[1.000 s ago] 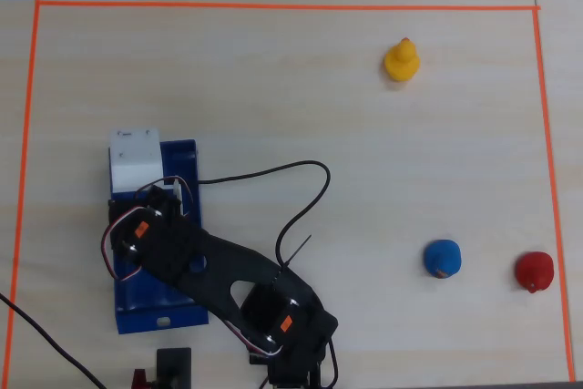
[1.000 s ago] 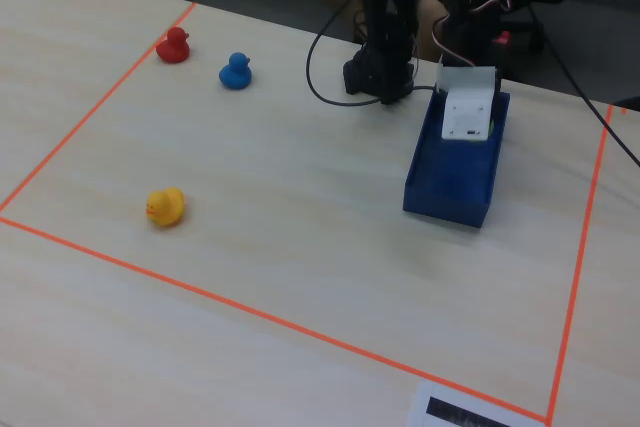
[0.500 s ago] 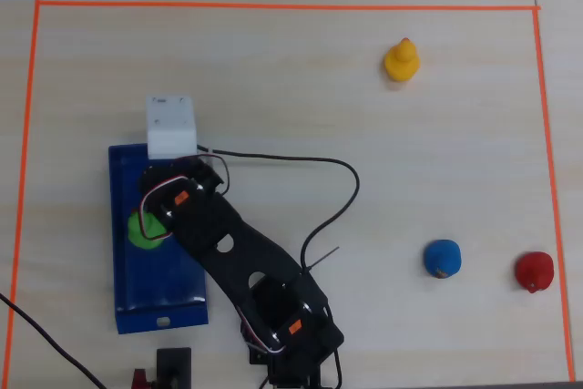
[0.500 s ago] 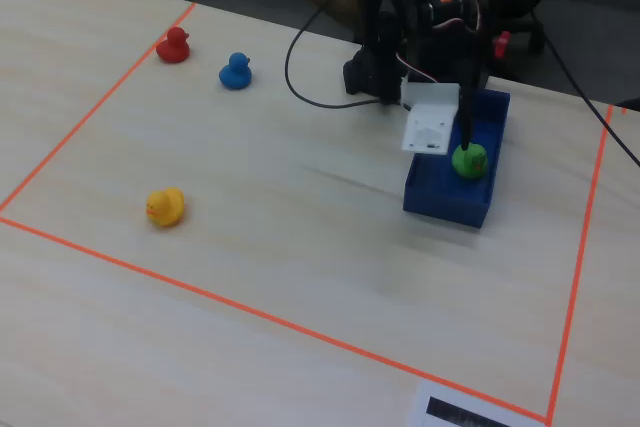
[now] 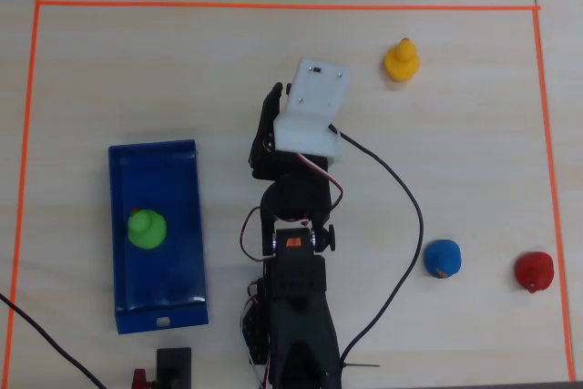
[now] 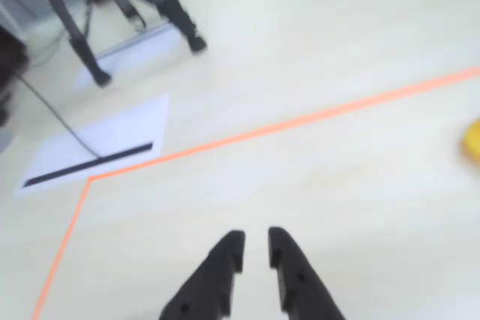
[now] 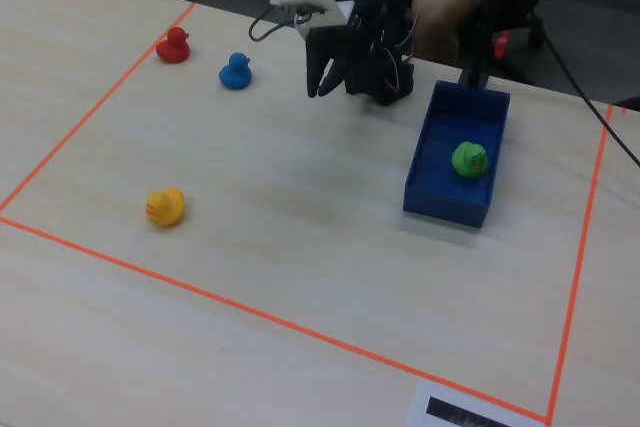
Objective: Grasp green duck and put it into box.
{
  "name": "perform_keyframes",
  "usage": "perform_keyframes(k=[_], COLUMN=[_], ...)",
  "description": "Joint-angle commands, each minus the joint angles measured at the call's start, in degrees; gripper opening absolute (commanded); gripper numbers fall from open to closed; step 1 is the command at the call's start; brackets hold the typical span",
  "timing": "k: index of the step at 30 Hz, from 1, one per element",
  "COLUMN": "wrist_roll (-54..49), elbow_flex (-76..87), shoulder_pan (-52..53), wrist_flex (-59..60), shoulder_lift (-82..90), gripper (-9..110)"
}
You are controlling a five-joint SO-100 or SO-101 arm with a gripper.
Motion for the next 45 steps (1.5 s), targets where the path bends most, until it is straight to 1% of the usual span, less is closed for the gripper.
perform_keyframes(k=[1, 3, 6, 10, 12, 17, 21, 24, 26, 29, 45], wrist_roll=[-3.96, -4.04, -2.99, 0.88, 0.26, -4.39, -8.26, -7.56, -7.38, -7.38, -7.38], elbow_flex=[19.25, 25.49, 31.03, 31.03, 31.03, 31.11, 31.11, 31.11, 31.11, 31.11, 31.11], shoulder_pan=[-0.09, 0.53, 1.05, -0.18, -1.14, -2.55, -2.55, -2.02, -1.49, -1.32, -1.32], wrist_flex=[-6.06, -5.01, -0.44, 9.84, 17.31, 39.02, 53.0, 53.88, 53.88, 54.05, 54.05], shoulder_lift=[15.12, 20.3, 24.61, 26.98, 29.97, 29.97, 29.97, 29.97, 29.97, 29.97, 29.97], gripper=[0, 0, 0, 0, 0, 0, 0, 0, 3, 5, 5])
